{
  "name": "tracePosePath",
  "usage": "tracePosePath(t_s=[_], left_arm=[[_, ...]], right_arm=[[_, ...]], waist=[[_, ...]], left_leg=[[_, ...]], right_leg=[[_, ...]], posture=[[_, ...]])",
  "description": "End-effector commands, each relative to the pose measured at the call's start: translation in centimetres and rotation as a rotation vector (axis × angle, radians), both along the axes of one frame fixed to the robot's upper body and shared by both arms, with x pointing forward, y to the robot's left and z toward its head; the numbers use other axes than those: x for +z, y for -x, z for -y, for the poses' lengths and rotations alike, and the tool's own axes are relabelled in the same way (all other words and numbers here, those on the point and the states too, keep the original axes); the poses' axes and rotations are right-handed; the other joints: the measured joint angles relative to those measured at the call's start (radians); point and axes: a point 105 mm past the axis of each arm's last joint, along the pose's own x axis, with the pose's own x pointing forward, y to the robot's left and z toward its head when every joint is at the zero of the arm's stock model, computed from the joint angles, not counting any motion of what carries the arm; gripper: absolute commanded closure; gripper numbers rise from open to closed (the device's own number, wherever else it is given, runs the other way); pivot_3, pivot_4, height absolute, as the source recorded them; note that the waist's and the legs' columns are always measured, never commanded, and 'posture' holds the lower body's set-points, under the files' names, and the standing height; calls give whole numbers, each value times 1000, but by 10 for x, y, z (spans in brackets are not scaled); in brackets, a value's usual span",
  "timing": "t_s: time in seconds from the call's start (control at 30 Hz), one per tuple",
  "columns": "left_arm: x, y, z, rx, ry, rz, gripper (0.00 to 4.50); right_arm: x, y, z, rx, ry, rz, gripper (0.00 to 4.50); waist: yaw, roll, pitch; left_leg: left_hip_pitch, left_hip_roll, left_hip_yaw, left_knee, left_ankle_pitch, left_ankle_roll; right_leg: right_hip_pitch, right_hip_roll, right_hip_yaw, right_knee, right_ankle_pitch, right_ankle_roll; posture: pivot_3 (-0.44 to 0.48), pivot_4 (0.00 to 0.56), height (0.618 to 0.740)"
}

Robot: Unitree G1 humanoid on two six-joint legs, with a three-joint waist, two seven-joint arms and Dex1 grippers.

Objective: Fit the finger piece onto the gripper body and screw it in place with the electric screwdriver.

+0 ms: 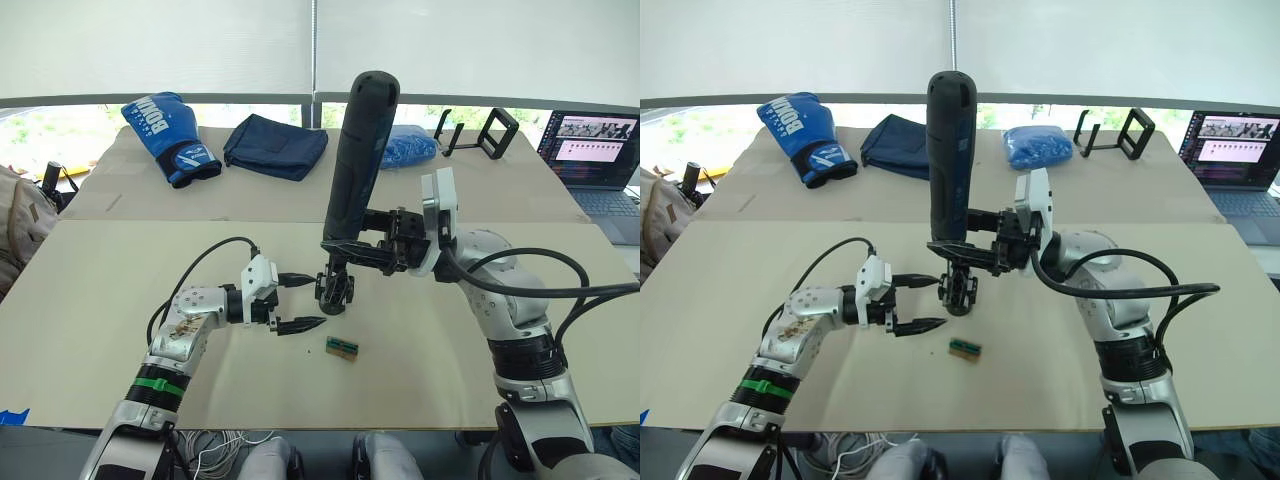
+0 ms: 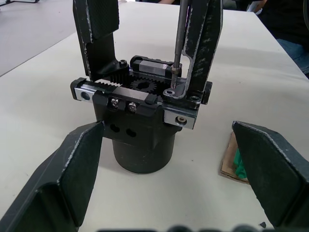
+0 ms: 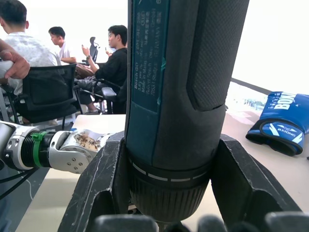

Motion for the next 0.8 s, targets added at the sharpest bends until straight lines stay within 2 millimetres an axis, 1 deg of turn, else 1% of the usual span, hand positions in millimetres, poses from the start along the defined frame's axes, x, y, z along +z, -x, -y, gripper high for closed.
tracePosePath(t_s=[0.03,0.8], left_arm=[[8,1,3,-23,6,40,0],[6,3,5,-21,22,37,0]], right_arm=[[17,10,0,27,-36,82,2535],[8,6,2,-14,-6,85,2535]], waist=[[0,0,0],[1,0,0]], left_leg=[[0,0,0,0,0,0],[0,0,0,0,0,0]], right_leg=[[0,0,0,0,0,0],[0,0,0,0,0,0]], posture=[[0,150,740],[0,150,740]])
